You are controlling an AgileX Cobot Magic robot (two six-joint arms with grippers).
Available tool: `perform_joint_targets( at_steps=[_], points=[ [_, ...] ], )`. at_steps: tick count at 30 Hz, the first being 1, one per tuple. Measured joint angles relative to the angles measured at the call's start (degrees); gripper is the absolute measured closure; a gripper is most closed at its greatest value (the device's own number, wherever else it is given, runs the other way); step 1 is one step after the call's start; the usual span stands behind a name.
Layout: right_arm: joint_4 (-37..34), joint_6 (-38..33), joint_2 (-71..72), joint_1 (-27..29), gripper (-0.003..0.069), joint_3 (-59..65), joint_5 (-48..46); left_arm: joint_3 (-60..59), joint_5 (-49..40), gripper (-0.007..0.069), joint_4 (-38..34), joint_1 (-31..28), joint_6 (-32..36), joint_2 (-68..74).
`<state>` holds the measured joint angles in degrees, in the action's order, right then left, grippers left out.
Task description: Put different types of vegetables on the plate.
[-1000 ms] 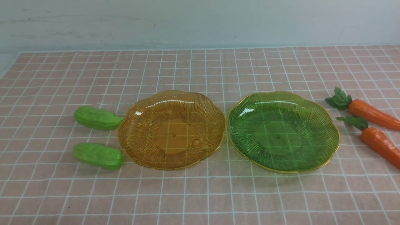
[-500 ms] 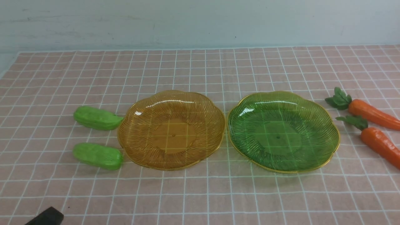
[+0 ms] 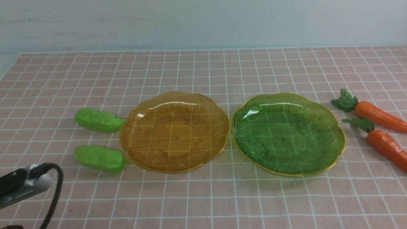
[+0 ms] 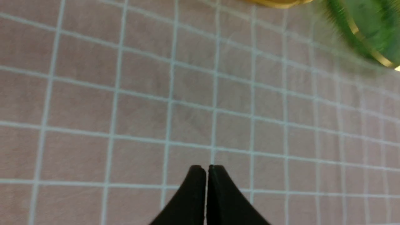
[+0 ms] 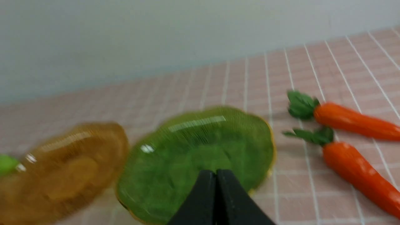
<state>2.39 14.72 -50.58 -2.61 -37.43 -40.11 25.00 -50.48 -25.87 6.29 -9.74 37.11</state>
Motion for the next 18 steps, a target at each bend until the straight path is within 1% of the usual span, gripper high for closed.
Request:
perform_joint_targets(
  at_steps=[3, 4, 5, 7, 13, 16, 18],
  points=[
    [5.7, 5.0, -6.8, 0.0, 0.0663, -3.7, -2.8, 1.6, -1.3, 0.0627, 2.0, 0.0, 1.5, 3.4],
    [9.7, 7.4, -13.2, 0.0, 0.0651, -7.4, -5.0, 2.1, -1.6, 0.0627, 2.7, 0.0, 2.5, 4.5],
    [11.8, 8.4, -16.6, 0.0, 0.0638, -9.4, -6.1, 2.2, -1.6, 0.0625, 3.0, 0.0, 2.9, 4.9],
    [15.4, 9.0, -25.9, 0.0, 0.0582, -14.9, -8.7, 2.4, -1.9, 0.0624, 3.2, 0.0, 3.9, 5.0],
    [17.3, 7.7, -42.8, 0.0, 0.0391, -26.5, -16.6, 2.4, -4.1, 0.0610, 3.5, 0.0, 4.9, 5.0],
    [18.8, 7.0, -47.1, 0.1, 0.0335, -30.2, -18.6, 2.4, -4.3, 0.0606, 3.5, 0.0, 5.2, 5.0],
    [19.6, 6.9, -48.6, 0.3, 0.0320, -31.7, -19.1, 2.4, -4.3, 0.0606, 3.5, 0.0, 5.4, 5.0]
  ],
)
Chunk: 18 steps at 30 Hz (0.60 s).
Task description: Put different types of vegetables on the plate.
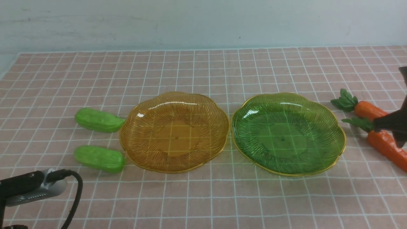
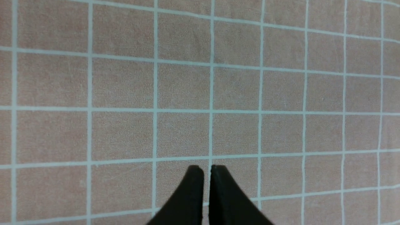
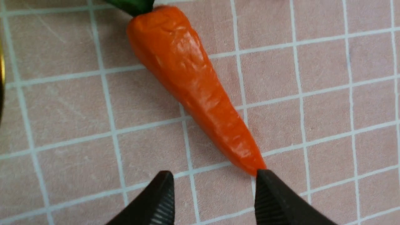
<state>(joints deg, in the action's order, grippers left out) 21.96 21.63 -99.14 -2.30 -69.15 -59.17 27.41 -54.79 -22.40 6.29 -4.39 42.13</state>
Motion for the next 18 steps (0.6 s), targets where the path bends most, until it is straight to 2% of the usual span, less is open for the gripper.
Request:
perform_joint_targets(
  at_steps=[5, 10, 13, 18],
  points=[
    [0.3, -1.0, -2.3, 1.3, 0.0309, -3.2, -0.5, 0.0, 0.0, 0.0603, 0.0, 0.0, 0.4, 0.0],
    [-5.0, -10.2, -6.9, 3.9, 0.0286, -5.4, 0.9, 0.0, 0.0, 0.0594, 0.0, 0.0, 0.4, 0.0],
    [-7.7, -13.2, -10.8, 4.9, 0.0223, -5.4, 3.7, 0.0, 0.0, 0.0587, 0.0, 0.0, 0.4, 0.0],
    [-6.4, -13.7, -13.9, 5.1, 0.0158, -5.4, 6.9, 0.0, 0.0, 0.0587, 0.0, 0.0, 0.4, 0.0]
  ],
)
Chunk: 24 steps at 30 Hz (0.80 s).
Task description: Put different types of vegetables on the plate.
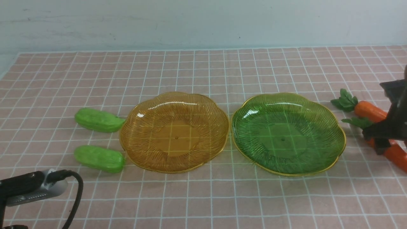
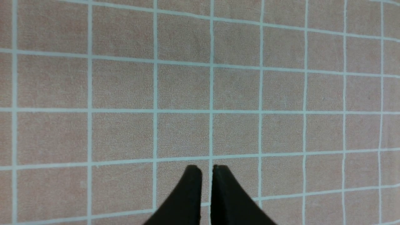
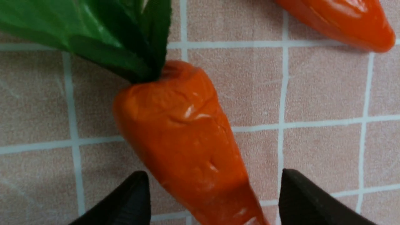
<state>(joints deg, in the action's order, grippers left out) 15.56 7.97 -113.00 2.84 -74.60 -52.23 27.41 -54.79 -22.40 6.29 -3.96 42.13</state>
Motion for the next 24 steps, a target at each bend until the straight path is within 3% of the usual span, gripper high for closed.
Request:
perform_joint_targets(
  at_steps=[5, 13, 17, 19, 20, 24],
  points=[
    [1.3, -0.6, -1.6, 0.0, 0.0153, 0.0, 0.8, 0.0, 0.0, 0.0587, 0.0, 0.0, 0.0, 0.0],
    [-0.6, -7.6, -1.8, 0.0, 0.0403, -0.1, 0.2, 0.0, 0.0, 0.0587, 0.0, 0.0, 0.0, 0.0],
    [-3.1, -8.5, -0.8, 0.0, 0.0404, -5.7, -7.5, 0.0, 0.0, 0.0587, 0.0, 0.0, 0.0, 0.0],
    [-9.7, -8.5, 1.3, 0.0, 0.0404, -12.3, -12.9, 0.0, 0.0, 0.0587, 0.0, 0.0, 0.0, 0.0],
    [-16.8, -9.3, 2.1, 0.0, 0.0404, -15.6, -15.2, 0.0, 0.0, 0.0587, 0.0, 0.0, 0.0, 0.0],
    [-35.6, -17.9, 2.4, -2.4, 0.0404, -18.2, -15.4, 0.0, 0.0, 0.0587, 0.0, 0.0, 0.0, 0.0]
  ],
)
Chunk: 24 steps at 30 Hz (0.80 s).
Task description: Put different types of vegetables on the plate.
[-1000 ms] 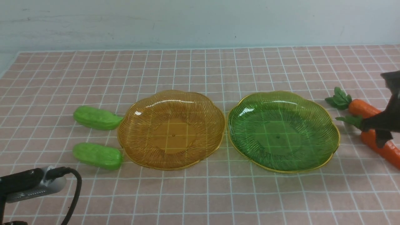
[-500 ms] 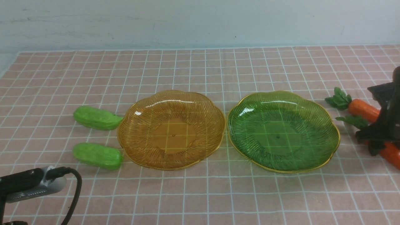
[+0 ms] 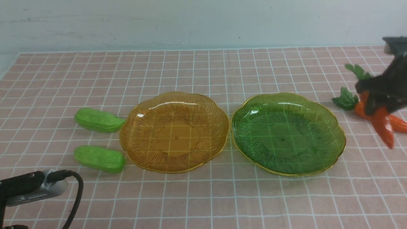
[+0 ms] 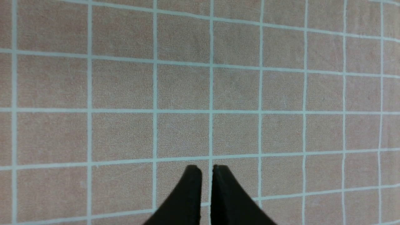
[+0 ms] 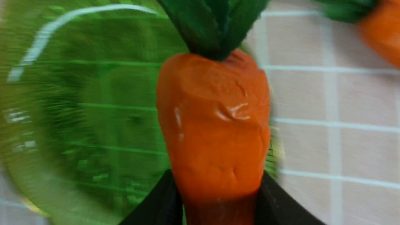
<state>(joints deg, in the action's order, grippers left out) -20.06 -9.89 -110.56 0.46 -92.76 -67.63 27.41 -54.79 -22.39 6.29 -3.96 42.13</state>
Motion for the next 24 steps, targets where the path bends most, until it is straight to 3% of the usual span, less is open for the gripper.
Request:
perform_joint_targets(
  at_steps=[4, 10, 19, 21, 24],
  points=[
    [-7.3, -5.8, -1.9, -4.6, 0.0404, -0.1, 2.3, 0.0, 0.0, 0.0587, 0.0, 0.0, 0.0, 0.0],
    [-8.4, -7.9, -5.5, -10.7, 0.0391, -0.1, 6.3, 0.0, 0.0, 0.0587, 0.0, 0.0, 0.0, 0.0],
    [-5.8, -7.3, -7.0, -12.0, 0.0164, -0.3, 7.7, 0.0, 0.0, 0.0587, 0.0, 0.0, -0.6, 0.0],
    [-1.8, -6.0, -7.1, -11.0, 0.0078, -1.3, 7.8, 0.0, 0.0, 0.0587, 0.0, 0.0, -0.7, 0.0],
    [4.0, -4.3, -7.1, -8.6, 0.0051, -3.1, 7.7, 0.0, 0.0, 0.0587, 0.0, 0.0, -0.8, 0.0]
  ],
)
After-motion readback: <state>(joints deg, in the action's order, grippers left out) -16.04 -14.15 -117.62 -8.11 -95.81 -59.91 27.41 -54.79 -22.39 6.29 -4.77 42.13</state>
